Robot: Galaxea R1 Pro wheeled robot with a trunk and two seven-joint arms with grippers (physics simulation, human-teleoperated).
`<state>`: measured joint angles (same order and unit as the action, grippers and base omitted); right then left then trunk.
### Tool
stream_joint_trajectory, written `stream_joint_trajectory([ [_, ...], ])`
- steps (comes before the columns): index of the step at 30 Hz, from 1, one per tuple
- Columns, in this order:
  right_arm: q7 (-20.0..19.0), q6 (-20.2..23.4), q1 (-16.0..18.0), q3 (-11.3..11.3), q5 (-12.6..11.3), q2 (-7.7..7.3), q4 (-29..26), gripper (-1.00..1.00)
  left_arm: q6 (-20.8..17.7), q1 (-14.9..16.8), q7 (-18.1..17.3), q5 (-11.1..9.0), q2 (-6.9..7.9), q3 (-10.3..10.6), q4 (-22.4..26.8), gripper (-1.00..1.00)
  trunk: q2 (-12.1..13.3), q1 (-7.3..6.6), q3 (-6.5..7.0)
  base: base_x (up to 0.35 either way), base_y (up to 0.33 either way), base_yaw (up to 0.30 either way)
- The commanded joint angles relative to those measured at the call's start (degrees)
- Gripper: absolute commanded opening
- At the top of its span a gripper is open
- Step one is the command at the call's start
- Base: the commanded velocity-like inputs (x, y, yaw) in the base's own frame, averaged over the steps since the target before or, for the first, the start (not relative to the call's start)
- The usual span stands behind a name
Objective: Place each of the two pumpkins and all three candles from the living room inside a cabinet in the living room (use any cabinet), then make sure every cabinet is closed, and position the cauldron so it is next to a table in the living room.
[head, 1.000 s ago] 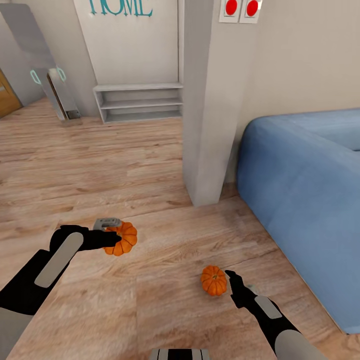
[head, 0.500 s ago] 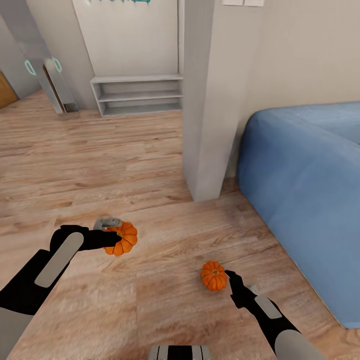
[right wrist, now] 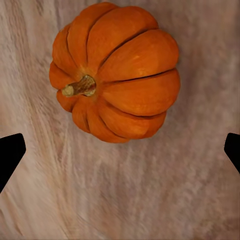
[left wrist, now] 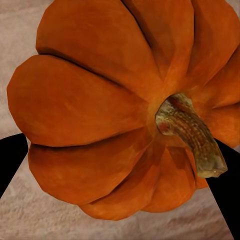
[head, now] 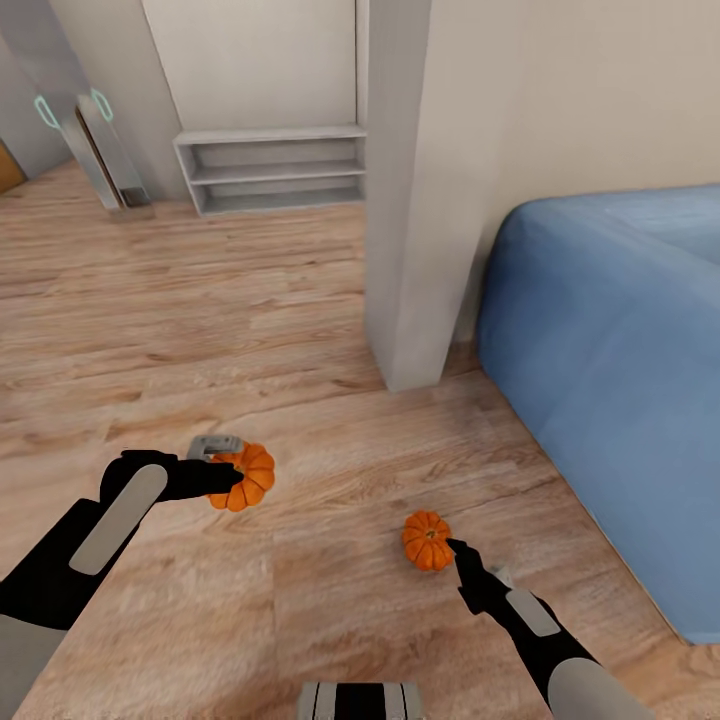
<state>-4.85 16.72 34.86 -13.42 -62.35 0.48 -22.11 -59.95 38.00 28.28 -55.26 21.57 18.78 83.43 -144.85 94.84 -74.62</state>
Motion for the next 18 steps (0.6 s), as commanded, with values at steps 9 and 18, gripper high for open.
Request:
stream_joint_trajectory([
  [9, -0.91, 0.33, -0.05, -0.30, -0.14, -0.02, -0.03, 1.00, -0.05, 0.06, 0.64, -0.49, 0.05, 0.11, 0.02, -1.00, -0.05, 0.03, -0.49, 0.000, 0.000, 0.000],
  [18, -0.95, 0.33, -0.05, -0.29, -0.14, 0.00, -0.03, 1.00, -0.05, 0.06, 0.64, -0.47, 0.05, 0.11, 0.06, -1.00, -0.17, 0.27, -2.48, 0.000, 0.000, 0.000],
])
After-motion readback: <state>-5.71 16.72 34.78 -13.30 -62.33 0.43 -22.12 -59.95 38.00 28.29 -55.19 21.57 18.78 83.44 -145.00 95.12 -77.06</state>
